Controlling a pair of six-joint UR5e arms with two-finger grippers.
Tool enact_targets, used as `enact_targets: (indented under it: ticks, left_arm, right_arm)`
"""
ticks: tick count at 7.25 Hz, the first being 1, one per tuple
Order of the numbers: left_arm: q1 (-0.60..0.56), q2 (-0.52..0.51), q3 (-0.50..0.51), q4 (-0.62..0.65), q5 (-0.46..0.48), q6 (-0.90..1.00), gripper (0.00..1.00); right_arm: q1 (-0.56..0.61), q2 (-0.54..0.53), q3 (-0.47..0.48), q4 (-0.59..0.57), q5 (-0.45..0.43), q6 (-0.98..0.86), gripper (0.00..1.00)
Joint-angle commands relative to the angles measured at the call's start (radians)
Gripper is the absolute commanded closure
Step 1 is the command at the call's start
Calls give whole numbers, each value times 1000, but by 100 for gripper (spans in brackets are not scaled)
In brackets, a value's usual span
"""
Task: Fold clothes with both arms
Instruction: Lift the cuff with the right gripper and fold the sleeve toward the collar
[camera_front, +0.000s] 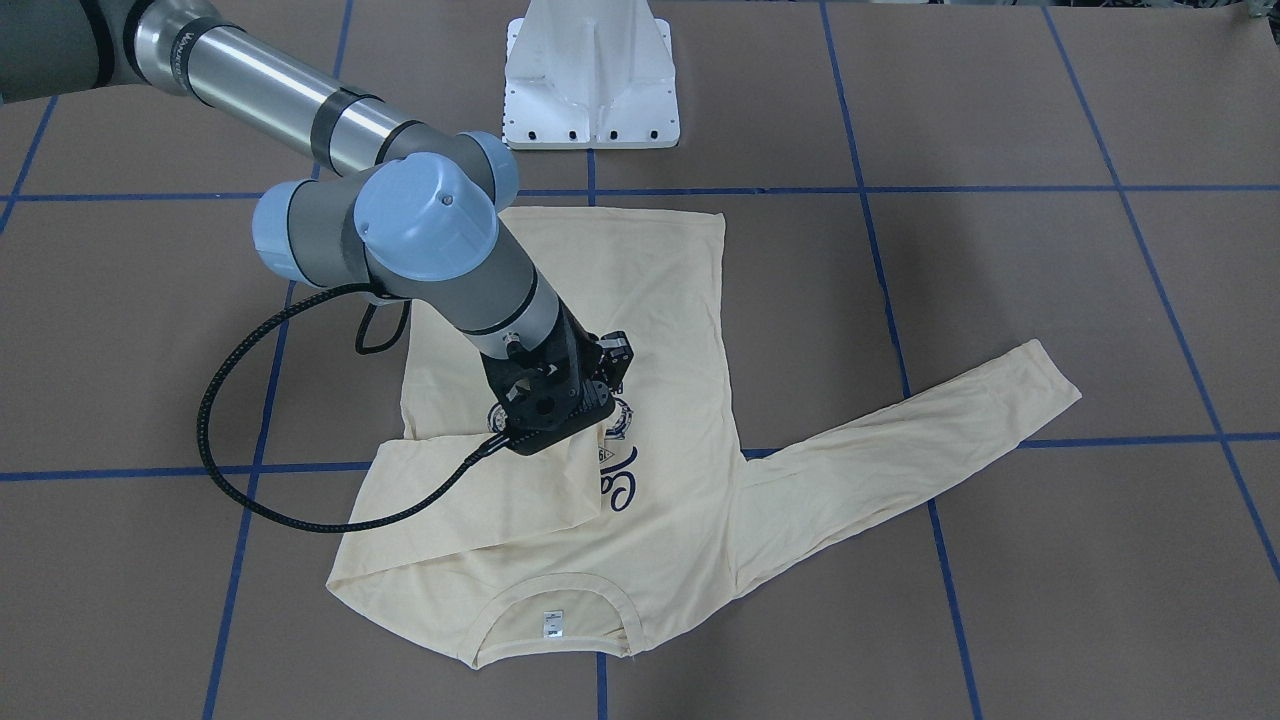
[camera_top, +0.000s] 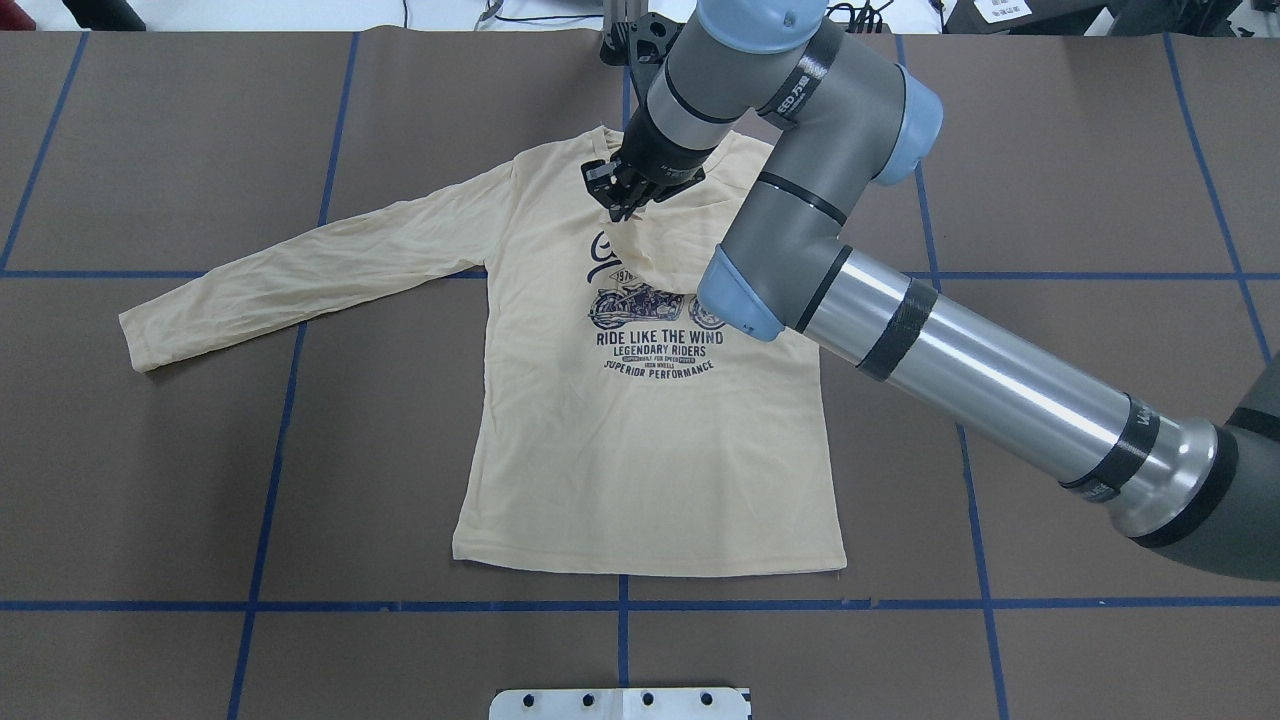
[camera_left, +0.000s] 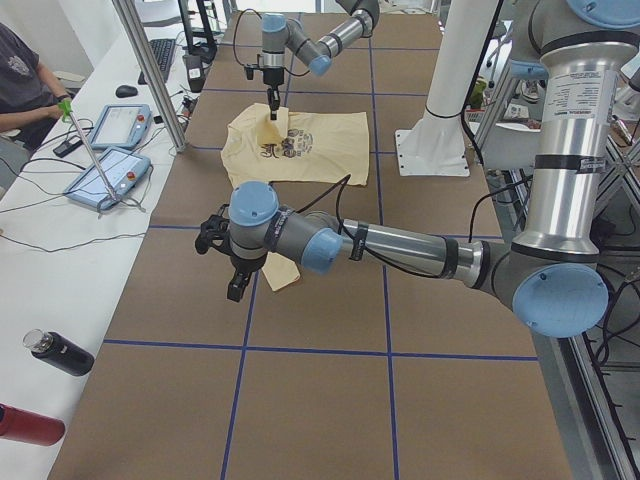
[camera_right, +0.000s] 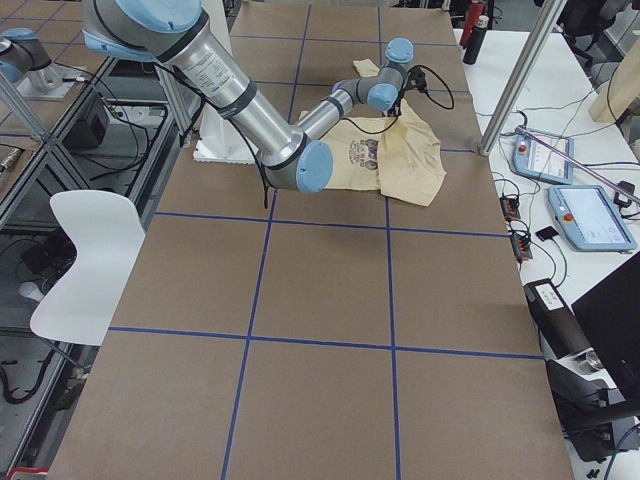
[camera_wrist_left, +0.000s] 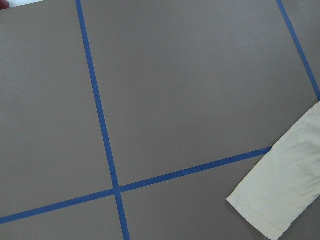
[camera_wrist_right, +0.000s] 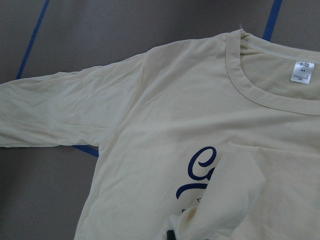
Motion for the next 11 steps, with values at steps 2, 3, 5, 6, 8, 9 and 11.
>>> enact_targets:
  ticks: [2, 3, 5, 6, 8, 9, 11]
  left_arm:
    - [0, -1, 12, -1, 0, 2, 0]
    - [0, -3, 12, -1, 0, 2, 0]
    - [0, -3, 15, -1, 0, 2, 0]
    - [0, -3, 18, -1, -1, 2, 0]
    - [2, -3, 18, -1, -1, 2, 0]
    - [0, -9, 20, -1, -1, 0, 0]
    - [26, -21, 9, -77, 6, -181, 0]
  right_arm:
    - [-88, 14, -1, 47, -111, -1, 100]
    - [-104, 25, -1, 49, -134, -7, 100]
    - [-162, 46, -1, 55, -258, -6, 33]
    - [-171, 45, -1, 69, -286, -3, 0]
    - [-171, 46, -2, 69, -288, 4, 0]
    - [-171, 45, -1, 66, -288, 40, 0]
    - [-170, 48, 4, 55, -287, 71, 0]
